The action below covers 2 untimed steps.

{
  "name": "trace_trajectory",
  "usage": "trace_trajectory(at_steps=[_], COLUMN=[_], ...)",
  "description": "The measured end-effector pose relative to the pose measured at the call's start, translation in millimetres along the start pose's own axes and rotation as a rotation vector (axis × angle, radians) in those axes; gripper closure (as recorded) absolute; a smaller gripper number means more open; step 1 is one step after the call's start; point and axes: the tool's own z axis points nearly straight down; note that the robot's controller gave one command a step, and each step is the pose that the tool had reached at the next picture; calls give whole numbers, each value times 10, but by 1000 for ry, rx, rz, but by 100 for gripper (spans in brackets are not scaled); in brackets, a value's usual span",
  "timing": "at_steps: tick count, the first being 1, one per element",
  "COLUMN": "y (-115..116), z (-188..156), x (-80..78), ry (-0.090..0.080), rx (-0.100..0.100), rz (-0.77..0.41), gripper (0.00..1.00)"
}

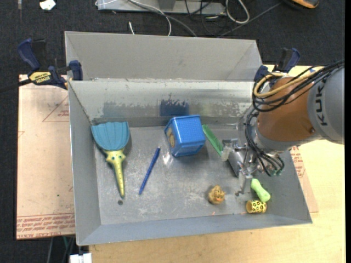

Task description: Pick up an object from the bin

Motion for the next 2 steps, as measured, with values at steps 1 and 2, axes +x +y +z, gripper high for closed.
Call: trace_trajectory(at_steps=[1,2], y=[320,-260], z=[123,22], x=[257,-147], ry=[8,3], rx=[-3,-1], rz=[27,-270], gripper=[0,0])
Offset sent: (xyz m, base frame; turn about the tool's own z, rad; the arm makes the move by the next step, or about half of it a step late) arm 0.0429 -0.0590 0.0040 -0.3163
